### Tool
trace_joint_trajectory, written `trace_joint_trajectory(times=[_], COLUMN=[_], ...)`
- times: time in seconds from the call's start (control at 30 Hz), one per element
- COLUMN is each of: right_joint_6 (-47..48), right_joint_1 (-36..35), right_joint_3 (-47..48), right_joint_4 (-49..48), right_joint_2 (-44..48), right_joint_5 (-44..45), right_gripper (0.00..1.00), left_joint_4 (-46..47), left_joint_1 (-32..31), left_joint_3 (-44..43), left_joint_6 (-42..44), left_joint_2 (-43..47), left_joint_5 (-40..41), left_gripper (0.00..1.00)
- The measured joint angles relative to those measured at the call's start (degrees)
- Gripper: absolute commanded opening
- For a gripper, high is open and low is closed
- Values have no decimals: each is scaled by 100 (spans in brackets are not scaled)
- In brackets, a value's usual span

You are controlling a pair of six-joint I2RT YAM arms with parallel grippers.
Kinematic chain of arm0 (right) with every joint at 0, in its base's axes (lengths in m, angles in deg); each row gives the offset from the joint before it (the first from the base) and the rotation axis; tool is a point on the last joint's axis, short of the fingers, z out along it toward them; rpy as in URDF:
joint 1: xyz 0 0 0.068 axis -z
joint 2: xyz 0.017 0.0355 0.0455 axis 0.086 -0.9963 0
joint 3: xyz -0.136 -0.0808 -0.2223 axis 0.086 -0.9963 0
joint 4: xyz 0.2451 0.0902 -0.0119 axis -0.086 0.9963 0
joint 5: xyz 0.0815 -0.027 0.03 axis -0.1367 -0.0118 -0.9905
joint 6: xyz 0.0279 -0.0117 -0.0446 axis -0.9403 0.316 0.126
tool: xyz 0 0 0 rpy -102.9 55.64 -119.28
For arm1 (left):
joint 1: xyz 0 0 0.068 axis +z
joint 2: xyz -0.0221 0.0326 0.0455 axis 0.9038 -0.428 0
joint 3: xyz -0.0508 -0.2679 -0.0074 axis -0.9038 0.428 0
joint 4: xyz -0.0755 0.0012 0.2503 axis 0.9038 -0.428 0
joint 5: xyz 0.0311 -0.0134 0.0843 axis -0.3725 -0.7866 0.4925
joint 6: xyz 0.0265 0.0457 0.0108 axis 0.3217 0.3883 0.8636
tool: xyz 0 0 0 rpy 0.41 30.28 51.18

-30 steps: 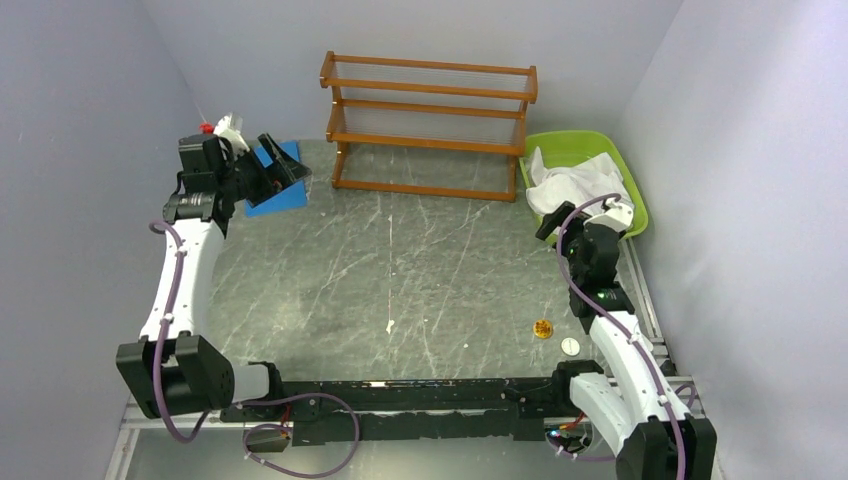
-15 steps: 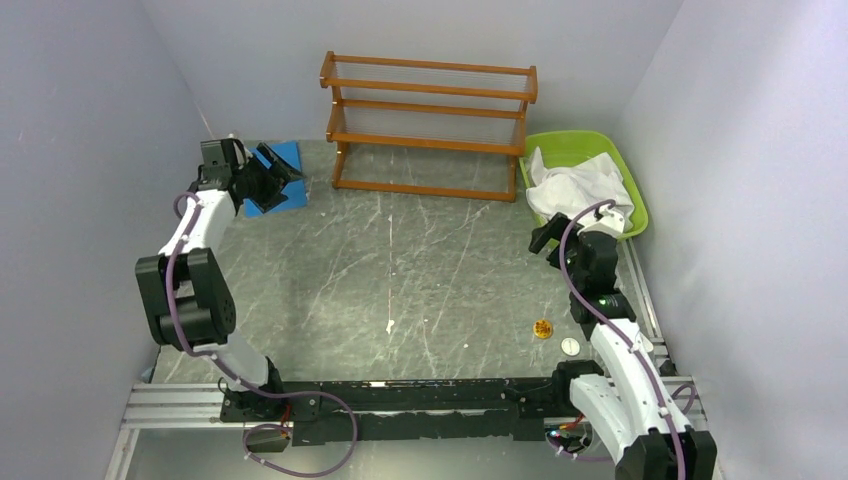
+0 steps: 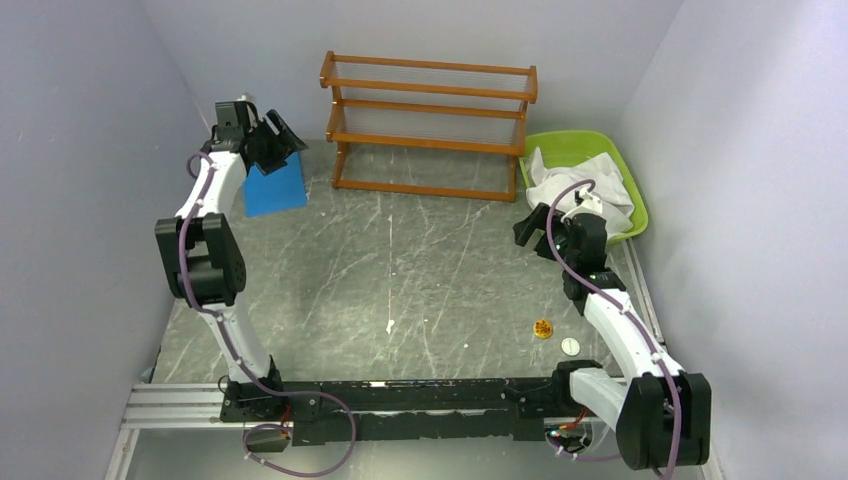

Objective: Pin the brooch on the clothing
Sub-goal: Adjust the distractor at the corner of the board.

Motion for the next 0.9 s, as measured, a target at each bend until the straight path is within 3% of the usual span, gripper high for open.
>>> trace_joint_trajectory(times=[0.43, 0.9], right_joint_6=[44, 63], right_joint_1=[0, 0], right_joint_3=[28, 28], right_joint_4=[-129, -105], right_joint_2=[-212, -378], right_joint_5=[-428, -476], right_gripper=[100, 99], left_joint_4=[-540, -352], left_joint_1=[-114, -433], left_joint_3=[-2717, -2900], left_joint_6=[490, 592], left_joint_2=[-3077, -3423], left_joint_5=[636, 695], left_gripper=[56, 58])
